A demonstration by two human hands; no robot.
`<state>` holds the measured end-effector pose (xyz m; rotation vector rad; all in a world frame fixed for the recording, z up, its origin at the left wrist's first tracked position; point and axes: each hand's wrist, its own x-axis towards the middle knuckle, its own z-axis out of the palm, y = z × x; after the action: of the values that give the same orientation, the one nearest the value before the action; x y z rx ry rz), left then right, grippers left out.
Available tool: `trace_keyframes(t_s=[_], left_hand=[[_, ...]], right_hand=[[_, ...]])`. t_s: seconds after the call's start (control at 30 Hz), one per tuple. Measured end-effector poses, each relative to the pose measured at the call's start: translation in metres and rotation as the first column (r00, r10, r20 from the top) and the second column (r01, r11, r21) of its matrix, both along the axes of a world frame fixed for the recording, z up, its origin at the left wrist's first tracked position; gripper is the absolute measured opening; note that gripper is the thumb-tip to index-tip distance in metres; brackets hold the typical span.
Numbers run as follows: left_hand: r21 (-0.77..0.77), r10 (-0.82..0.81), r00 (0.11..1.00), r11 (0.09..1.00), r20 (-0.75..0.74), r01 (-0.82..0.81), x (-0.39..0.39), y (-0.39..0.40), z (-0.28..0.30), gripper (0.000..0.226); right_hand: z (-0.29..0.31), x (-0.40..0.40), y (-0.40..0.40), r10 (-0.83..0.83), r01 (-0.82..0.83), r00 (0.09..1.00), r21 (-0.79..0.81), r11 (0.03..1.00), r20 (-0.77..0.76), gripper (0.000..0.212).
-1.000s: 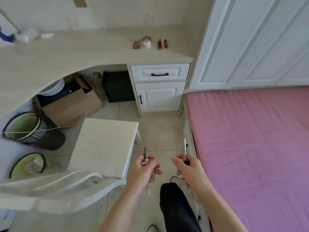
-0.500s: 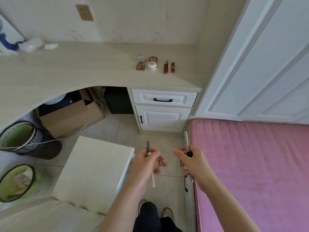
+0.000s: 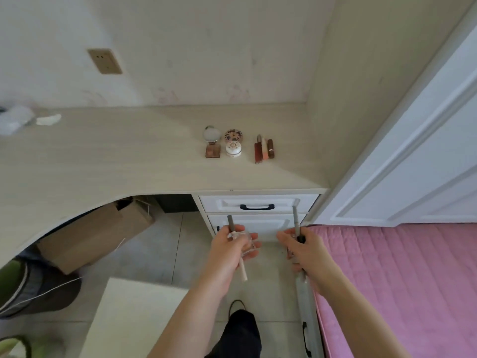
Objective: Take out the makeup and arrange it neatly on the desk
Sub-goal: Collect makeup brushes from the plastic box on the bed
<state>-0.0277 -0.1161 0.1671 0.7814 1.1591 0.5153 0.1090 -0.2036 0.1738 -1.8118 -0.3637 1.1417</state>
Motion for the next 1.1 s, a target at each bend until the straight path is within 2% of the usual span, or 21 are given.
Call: trace_keyframes(t_s=[0.3,0.63,0.73,0.8,0.93,1.03,1.1], left_hand=[[-0.017,-0.086,0.996,0.996,0.026,0.087,0.06,0.106,-0.006,0.017],[-0.098,-0.038,0.999,0.995,-0.015,0.037,0.159,0.181,-0.032,0.017],[-0.135,0.007,0.998,0.991,-0.066,-0.016,0.192,0.198,-0.043,0.013],[-0.139,0.016,0.993,0.99,-0.116,-0.032,0.213,0.208,-0.05,0.014],[-0.126,-0.071,0.98,0.991,-0.185,0.048,0.246,0.223,-0.063,0.013],[-0.097,-0.133,0.948,0.989,-0.288,0.109,0.267,0.232,-0.074,0.002],[-0.057,-0.17,0.922,0.985,-0.348,0.161,0.279,0.239,-0.083,0.004]], right_hand=[[-0.004,0.053,0.096,-0.027,0.027,1.0,-0.073,0.997,-0.001,0.021],[-0.03,0.145,0.178,0.058,-0.053,0.998,-0.161,0.985,0.031,0.02],[-0.038,0.176,0.198,0.061,-0.059,0.998,-0.182,0.981,0.003,0.023],[-0.044,0.194,0.211,0.093,-0.083,0.995,-0.213,0.973,0.038,0.026],[-0.057,0.223,0.229,0.16,-0.118,0.978,-0.278,0.953,0.131,0.027],[-0.071,0.238,0.237,0.198,-0.127,0.961,-0.323,0.938,0.195,0.027],[-0.079,0.246,0.24,0.211,-0.115,0.952,-0.376,0.919,0.223,0.03]])
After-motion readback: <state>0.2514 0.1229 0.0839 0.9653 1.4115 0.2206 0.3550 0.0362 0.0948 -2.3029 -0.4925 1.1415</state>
